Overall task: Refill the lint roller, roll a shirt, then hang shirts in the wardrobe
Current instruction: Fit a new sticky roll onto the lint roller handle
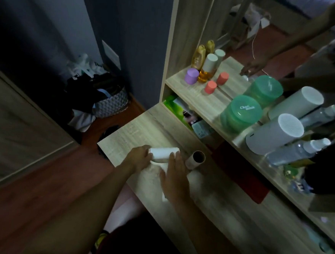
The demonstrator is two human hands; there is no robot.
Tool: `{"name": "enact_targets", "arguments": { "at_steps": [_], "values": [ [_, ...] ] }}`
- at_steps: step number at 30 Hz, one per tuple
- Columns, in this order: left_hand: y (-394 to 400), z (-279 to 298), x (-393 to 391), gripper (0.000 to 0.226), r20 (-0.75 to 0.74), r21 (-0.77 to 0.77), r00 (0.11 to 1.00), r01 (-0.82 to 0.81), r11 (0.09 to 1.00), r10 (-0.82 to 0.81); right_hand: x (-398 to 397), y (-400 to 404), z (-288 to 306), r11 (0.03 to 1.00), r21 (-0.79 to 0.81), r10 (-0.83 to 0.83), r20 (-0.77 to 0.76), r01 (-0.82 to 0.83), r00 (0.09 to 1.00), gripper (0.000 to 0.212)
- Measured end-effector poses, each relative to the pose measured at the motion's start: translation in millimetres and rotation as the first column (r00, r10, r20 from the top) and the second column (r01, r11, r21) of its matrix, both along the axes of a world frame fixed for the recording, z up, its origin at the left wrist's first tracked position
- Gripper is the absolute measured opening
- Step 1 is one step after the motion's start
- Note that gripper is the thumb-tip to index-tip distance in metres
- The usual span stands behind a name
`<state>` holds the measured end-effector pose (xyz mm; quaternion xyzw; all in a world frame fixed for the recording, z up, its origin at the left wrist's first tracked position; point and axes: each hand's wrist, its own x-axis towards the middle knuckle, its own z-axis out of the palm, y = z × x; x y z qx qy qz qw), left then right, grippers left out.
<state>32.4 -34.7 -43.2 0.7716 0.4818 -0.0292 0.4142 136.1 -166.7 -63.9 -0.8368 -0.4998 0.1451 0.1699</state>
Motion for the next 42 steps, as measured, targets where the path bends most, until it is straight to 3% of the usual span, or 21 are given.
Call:
{"name": "enact_targets", "arguments": {
  "at_steps": [3,8,12,17,29,37,42],
  "values": [
    [2,-2,-2,0.041,0.036,-0.027,0.999,-0.038,0.999,0.039,2,10,8,0.999,-0.048,-0.016,0.036,0.018,0.999,0.059],
    [10,-6,-4,0.04,0.066,-0.033,0.996,-0.066,0.997,0.068,12,37,9,0.98,-0.098,0.19,0.175,-0.175,0.966,0.055],
    [13,-9,-5,0.047,0.084,-0.071,0.993,-0.081,0.994,0.087,20,53,14,0.964,-0.086,0.26,0.11,-0.252,0.959,0.046],
    [18,-17,-6,0.047,0.134,-0.098,0.984,-0.104,0.99,0.117,40,72,8,0.927,-0.198,0.306,-0.088,-0.317,0.948,0.056],
    [32,-17,-11,0.032,0.256,-0.171,0.96,-0.074,0.983,0.117,37,83,-6,0.903,-0.246,0.303,-0.218,-0.353,0.928,0.062],
    [51,-14,-11,0.025,0.195,-0.301,0.973,-0.059,0.952,0.122,38,80,-5,0.917,-0.181,0.302,-0.273,-0.357,0.914,0.061],
    [54,-10,-3,0.026,0.123,-0.208,0.992,0.029,0.978,-0.003,34,79,-6,0.926,-0.161,0.292,-0.274,-0.343,0.916,0.063]
  ]
}}
